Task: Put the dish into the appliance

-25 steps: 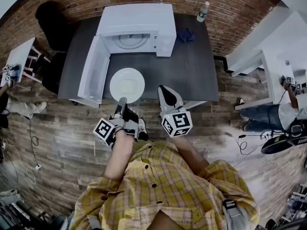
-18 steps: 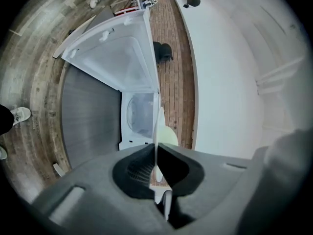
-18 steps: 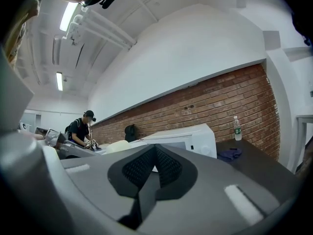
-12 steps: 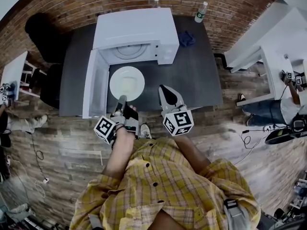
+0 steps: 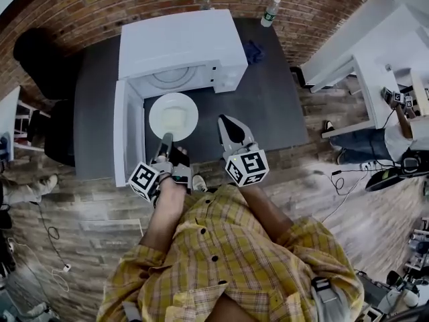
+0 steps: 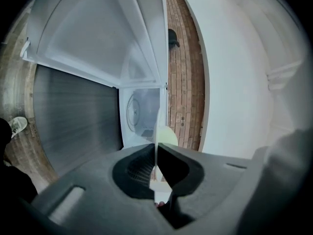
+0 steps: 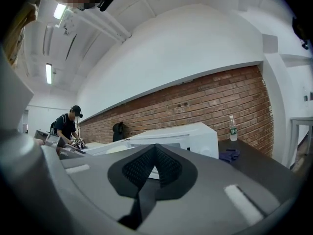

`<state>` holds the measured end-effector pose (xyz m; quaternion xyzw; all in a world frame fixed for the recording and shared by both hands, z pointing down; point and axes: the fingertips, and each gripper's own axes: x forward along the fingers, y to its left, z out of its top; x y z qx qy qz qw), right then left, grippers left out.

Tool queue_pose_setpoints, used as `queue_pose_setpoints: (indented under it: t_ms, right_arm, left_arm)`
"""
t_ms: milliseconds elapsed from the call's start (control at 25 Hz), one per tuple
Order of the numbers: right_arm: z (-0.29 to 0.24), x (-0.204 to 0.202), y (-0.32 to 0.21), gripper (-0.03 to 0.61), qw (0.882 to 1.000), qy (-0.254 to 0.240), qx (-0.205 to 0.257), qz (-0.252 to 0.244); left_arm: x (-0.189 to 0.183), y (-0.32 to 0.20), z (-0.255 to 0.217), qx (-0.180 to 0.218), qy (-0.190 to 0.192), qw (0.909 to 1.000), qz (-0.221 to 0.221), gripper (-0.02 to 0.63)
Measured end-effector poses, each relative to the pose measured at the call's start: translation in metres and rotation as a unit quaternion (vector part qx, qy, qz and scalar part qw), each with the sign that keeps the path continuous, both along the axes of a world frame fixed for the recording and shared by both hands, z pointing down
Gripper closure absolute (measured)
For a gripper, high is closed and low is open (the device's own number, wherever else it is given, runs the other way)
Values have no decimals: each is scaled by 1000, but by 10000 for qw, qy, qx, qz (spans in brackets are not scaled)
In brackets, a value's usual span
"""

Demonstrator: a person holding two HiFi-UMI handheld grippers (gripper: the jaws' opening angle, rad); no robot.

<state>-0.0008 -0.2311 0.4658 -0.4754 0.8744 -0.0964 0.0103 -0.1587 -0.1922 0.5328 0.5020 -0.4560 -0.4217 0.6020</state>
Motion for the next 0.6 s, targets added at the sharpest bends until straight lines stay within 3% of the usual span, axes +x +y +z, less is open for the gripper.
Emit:
queue_pose_setpoints:
  t_ms: [280,600]
  right_arm:
    - [8,-6,-10,577,9998,16,29,190]
    - [27,-5,-16,577,9998,153,-82,73]
  left_arm:
    - [-10,-19,8,98,98,9999,-6,604]
    - [-8,-25,36,-123,-91,9999,-18,604]
